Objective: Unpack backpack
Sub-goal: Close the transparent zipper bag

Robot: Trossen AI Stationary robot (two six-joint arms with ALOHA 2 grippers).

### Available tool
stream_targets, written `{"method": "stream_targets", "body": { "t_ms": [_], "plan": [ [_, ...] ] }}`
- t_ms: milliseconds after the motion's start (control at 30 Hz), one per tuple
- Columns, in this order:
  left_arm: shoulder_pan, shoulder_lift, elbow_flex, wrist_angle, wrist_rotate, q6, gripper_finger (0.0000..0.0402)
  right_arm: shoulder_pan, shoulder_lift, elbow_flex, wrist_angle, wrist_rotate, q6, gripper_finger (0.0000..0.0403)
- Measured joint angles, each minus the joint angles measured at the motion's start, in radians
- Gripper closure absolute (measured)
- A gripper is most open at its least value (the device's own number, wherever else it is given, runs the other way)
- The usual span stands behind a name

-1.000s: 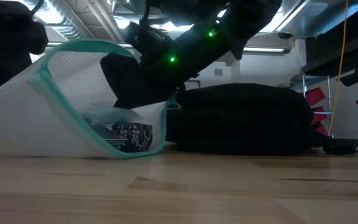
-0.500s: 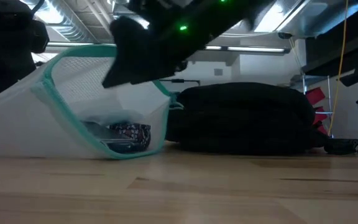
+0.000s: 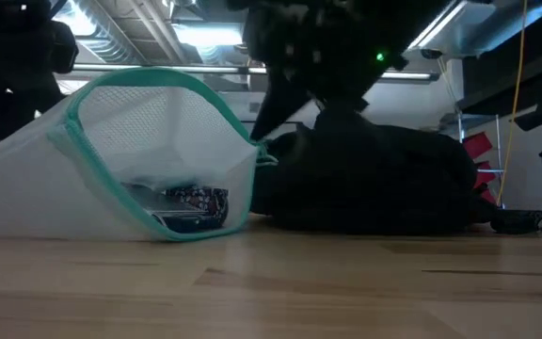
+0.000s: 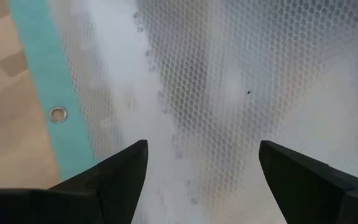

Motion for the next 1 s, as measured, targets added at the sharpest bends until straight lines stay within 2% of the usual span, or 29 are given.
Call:
{"method": "stream_targets", "body": {
  "t_ms": [67,133,333,400,733,1000],
  "plan": [
    [0.000,0.000,0.000,0.007,0.000,0.017,0.0109,-0.015,0.004,0.000,0.032,0.056,-0.164,0.0093],
    [0.000,0.000,0.000,0.022,0.000,0.032,0.0109,-0.029,0.011,0.001,0.056,0.065,-0.324,0.0104],
    [-0.002,0.000,0.000,0.019,0.001,0.048,0.0109,-0.059,0.062,0.002,0.127,-0.102,-0.658,0.0128],
    [-0.002,0.000,0.000,0.021,0.003,0.050,0.0109,-0.061,0.084,0.002,0.146,-0.118,-0.731,0.0135],
    [-0.002,0.000,0.000,0.021,0.004,0.054,0.0109,-0.079,0.153,0.005,0.263,-0.061,-0.855,0.0182],
    [-0.002,0.000,0.000,0.022,0.004,0.054,0.0109,-0.082,0.156,0.001,0.312,0.050,-0.830,0.0277]
  ]
}}
